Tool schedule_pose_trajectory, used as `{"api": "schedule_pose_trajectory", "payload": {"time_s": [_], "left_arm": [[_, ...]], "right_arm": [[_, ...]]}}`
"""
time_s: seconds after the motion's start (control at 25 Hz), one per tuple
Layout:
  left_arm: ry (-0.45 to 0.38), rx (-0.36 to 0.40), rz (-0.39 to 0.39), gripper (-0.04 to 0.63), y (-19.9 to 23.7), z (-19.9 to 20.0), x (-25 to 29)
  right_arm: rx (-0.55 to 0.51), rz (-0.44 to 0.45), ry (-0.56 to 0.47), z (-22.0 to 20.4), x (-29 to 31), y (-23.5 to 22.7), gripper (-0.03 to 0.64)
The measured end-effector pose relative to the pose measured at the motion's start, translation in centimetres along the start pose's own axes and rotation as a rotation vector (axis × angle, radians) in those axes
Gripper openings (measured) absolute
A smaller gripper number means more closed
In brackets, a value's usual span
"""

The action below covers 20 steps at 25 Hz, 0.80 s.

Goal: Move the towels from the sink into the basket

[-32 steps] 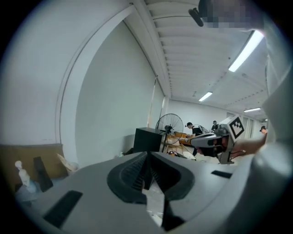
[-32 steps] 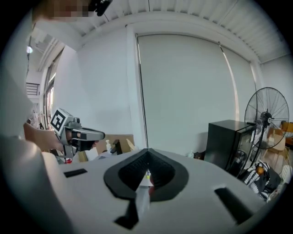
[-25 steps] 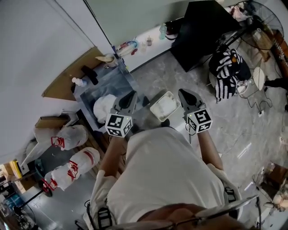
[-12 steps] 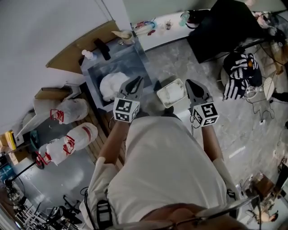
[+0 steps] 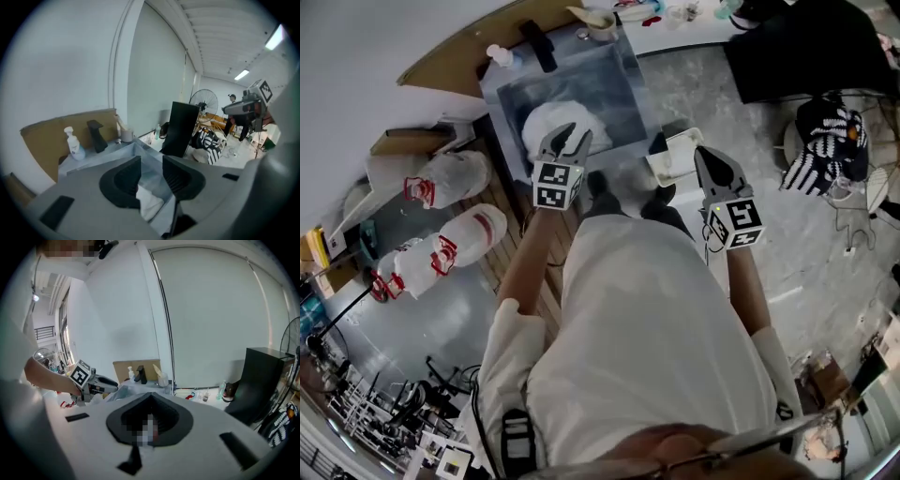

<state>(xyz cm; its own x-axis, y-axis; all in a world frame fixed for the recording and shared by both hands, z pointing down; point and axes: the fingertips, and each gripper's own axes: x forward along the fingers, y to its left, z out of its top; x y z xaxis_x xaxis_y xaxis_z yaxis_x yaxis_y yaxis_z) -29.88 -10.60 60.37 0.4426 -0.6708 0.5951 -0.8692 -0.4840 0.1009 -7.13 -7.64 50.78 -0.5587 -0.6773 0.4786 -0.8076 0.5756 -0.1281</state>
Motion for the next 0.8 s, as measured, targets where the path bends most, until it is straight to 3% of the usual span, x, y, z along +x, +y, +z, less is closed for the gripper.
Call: {"api": "schedule_pose_trajectory", "payload": {"time_s": [0.24, 0.52, 0.68, 0.8], "left_arm": [[0.172, 0.067, 0.047, 0.203, 6.5, -7.8, 4.0], [0.406, 0.122, -0.026, 0.347, 10.1, -16.0, 10.2], [0.542, 0.101, -0.077, 0.422, 11.2, -20.6, 13.1], [0.628, 0.071, -0.1, 0.434, 11.9, -23.9, 15.1]], "right_arm": [[0.027, 0.022, 0.063, -2.5, 4.5, 1.8, -0.005], [0.055, 0.036, 0.144, -6.0, 8.0, 4.6, -0.005], [0.071, 0.038, 0.185, -7.9, 9.0, 6.0, -0.005], [0.075, 0.04, 0.2, -8.7, 9.7, 6.6, -0.005]]}}
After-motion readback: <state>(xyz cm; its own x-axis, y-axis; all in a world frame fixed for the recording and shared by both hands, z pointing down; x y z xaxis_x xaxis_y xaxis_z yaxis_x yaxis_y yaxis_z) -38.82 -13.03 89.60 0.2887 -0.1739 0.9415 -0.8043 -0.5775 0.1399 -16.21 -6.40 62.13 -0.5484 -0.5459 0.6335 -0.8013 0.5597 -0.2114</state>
